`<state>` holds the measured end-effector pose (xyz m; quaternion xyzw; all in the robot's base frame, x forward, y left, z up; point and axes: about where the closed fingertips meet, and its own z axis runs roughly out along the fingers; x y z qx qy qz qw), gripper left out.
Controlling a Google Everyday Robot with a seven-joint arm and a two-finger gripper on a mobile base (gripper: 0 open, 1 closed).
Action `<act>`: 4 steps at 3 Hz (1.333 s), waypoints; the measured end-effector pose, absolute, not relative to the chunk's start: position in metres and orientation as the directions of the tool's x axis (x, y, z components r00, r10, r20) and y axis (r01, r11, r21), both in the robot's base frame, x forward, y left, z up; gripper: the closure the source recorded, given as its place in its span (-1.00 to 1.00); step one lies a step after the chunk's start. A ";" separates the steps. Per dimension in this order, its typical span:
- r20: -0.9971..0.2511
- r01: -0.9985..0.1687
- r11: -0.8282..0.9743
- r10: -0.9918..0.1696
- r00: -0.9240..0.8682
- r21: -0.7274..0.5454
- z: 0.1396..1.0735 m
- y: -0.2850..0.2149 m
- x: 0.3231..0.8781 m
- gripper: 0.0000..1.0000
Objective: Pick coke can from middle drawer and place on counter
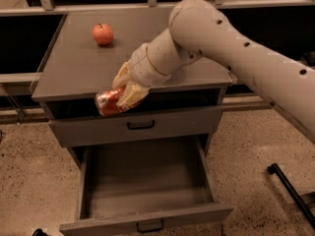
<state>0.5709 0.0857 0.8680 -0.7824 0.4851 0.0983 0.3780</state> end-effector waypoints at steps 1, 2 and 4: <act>-0.562 -0.870 -0.180 -0.699 0.441 -0.458 0.913 0.114 0.620 1.00; -0.618 -0.893 -0.126 -0.680 0.394 -0.431 0.933 0.132 0.654 1.00; -0.750 -0.932 0.041 -0.607 0.264 -0.361 0.926 0.170 0.700 0.49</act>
Offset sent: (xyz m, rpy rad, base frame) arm 0.1270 0.0625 0.0953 0.1531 0.1369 -0.1409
